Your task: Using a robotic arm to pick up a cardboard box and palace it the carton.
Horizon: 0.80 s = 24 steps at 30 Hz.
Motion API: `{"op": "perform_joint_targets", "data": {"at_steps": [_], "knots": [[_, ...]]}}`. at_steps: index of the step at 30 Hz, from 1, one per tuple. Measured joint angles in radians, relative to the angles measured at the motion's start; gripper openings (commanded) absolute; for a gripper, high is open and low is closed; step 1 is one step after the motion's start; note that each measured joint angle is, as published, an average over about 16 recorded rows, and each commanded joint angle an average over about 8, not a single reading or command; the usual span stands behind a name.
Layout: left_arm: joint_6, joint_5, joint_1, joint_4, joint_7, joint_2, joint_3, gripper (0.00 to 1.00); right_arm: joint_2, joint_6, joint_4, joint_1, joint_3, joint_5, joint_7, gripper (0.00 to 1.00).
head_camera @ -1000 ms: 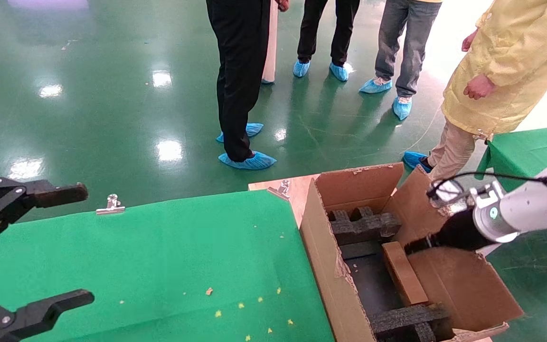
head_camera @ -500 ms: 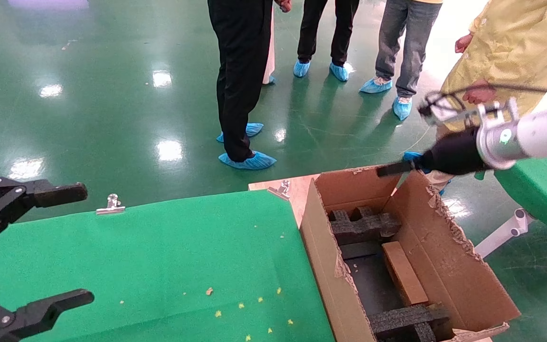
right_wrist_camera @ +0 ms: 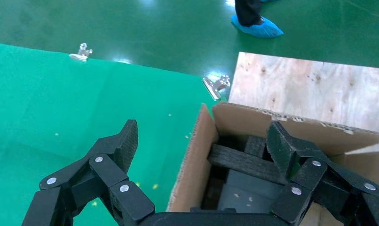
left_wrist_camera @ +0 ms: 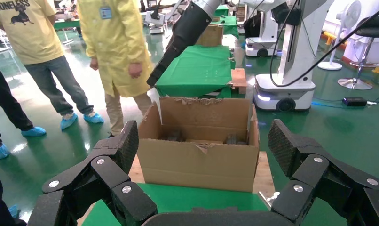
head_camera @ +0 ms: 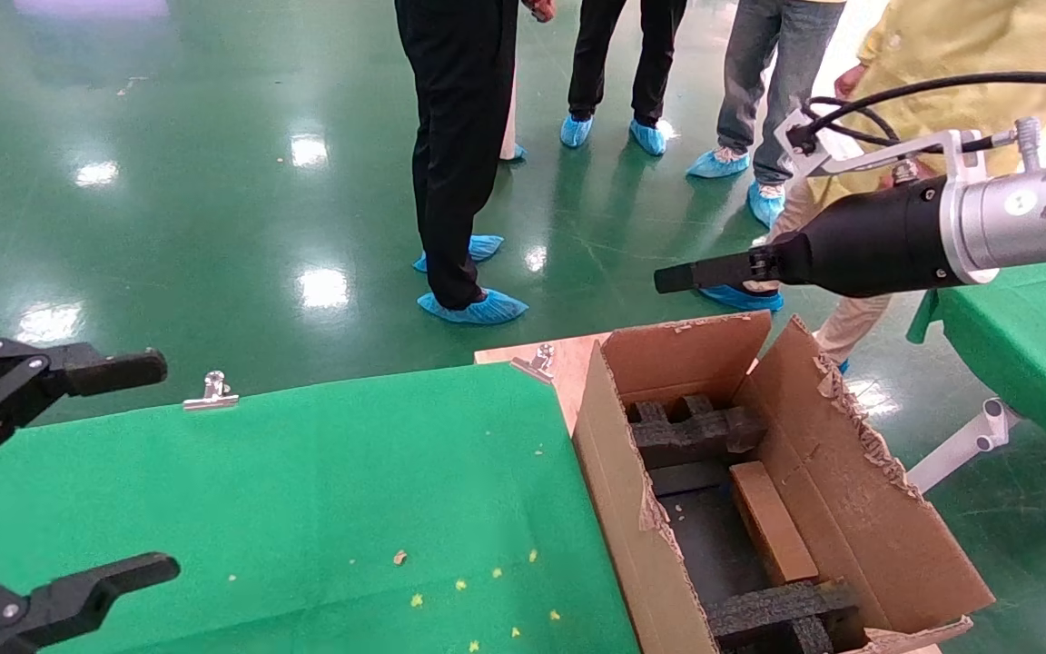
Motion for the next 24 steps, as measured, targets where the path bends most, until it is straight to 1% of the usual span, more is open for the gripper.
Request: {"op": "perform_joint_targets", "data": {"at_steps": [5, 11, 15, 24], "knots": [[0.0, 0.0, 0.0, 0.0, 0.0, 0.0, 0.0, 1.0, 0.002, -0.013, 0.01, -0.016, 0.028, 0.009, -0.016, 1.0], [0.0, 0.0, 0.0, 0.0, 0.0, 0.0, 0.0, 1.0, -0.009, -0.044, 0.014, -0.089, 0.116, 0.02, -0.073, 1.0], [0.0, 0.0, 0.0, 0.0, 0.0, 0.0, 0.0, 1.0, -0.017, -0.08, 0.027, -0.162, 0.213, 0.036, -0.134, 1.0], [0.0, 0.0, 0.0, 0.0, 0.0, 0.0, 0.0, 1.0, -0.038, -0.177, 0.062, -0.359, 0.477, 0.08, -0.299, 1.0]]}}
